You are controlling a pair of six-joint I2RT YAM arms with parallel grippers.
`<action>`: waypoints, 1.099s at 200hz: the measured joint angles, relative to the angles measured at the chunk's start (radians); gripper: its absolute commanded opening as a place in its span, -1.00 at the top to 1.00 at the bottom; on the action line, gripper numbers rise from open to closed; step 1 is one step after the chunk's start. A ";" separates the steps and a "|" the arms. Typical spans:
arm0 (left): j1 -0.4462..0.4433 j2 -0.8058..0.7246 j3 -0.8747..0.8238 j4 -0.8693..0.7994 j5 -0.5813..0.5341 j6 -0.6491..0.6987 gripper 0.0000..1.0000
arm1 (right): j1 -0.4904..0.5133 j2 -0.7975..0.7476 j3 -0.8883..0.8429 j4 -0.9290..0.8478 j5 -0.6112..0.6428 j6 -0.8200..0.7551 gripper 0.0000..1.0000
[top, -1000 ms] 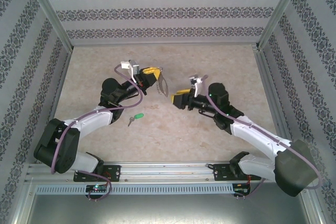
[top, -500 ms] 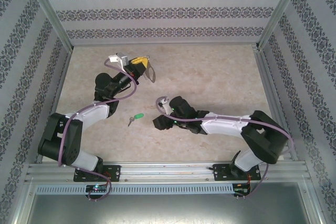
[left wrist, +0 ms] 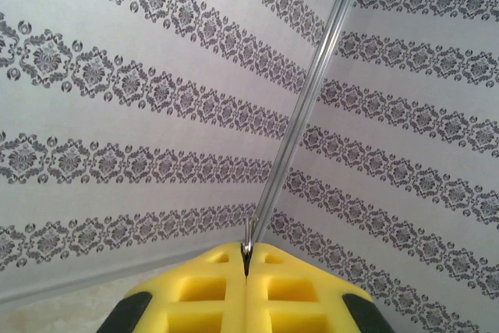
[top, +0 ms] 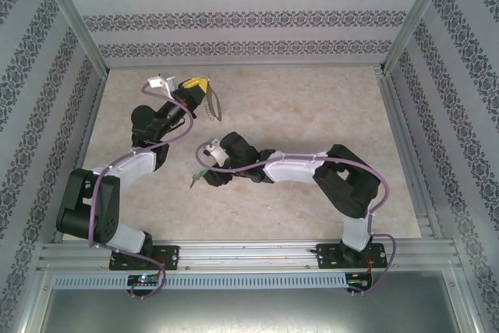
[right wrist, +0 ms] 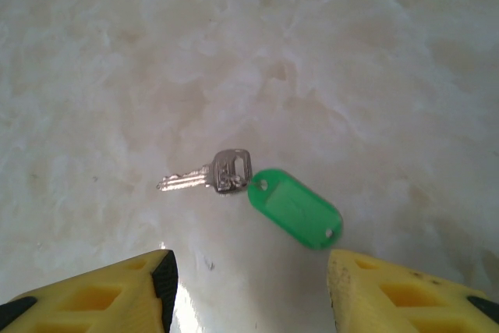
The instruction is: Put the keys on the keyring
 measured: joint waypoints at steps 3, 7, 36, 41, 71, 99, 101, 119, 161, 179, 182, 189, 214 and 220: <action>0.003 0.000 0.002 0.000 0.000 0.000 1.00 | 0.000 0.007 0.008 -0.005 -0.003 -0.004 -0.09; 0.004 0.000 0.004 0.000 0.002 -0.001 1.00 | 0.000 0.019 0.020 -0.010 -0.006 -0.009 -0.09; 0.016 0.000 0.017 0.004 0.007 -0.010 1.00 | 0.000 0.100 0.107 -0.052 -0.037 -0.040 -0.09; 0.017 0.000 0.018 0.005 0.008 -0.012 1.00 | 0.000 0.114 0.122 -0.058 -0.041 -0.046 -0.09; 0.025 0.005 0.023 0.011 0.018 -0.027 1.00 | 0.006 0.163 0.185 -0.098 -0.071 -0.069 -0.09; 0.032 0.020 0.025 0.018 0.026 -0.039 1.00 | 0.013 0.194 0.229 -0.125 -0.096 -0.088 -0.07; 0.032 0.021 0.025 0.018 0.026 -0.041 1.00 | 0.013 0.196 0.233 -0.127 -0.097 -0.089 -0.07; 0.034 0.024 0.026 0.018 0.028 -0.047 1.00 | 0.013 0.217 0.257 -0.147 -0.107 -0.095 -0.05; 0.039 0.028 0.034 0.026 0.035 -0.054 1.00 | 0.013 0.266 0.305 -0.168 -0.126 -0.112 0.07; 0.040 0.028 0.034 0.029 0.035 -0.057 1.00 | 0.013 0.269 0.311 -0.179 -0.131 -0.114 0.17; 0.040 0.028 0.034 0.030 0.035 -0.058 1.00 | 0.013 0.269 0.312 -0.181 -0.132 -0.115 0.19; 0.040 0.028 0.034 0.031 0.035 -0.060 1.00 | 0.013 0.271 0.315 -0.183 -0.135 -0.115 0.24; 0.040 0.028 0.034 0.032 0.035 -0.068 1.00 | 0.013 0.274 0.317 -0.186 -0.138 -0.121 0.40; 0.040 0.028 0.034 0.032 0.035 -0.071 1.00 | 0.013 0.274 0.317 -0.187 -0.138 -0.124 0.45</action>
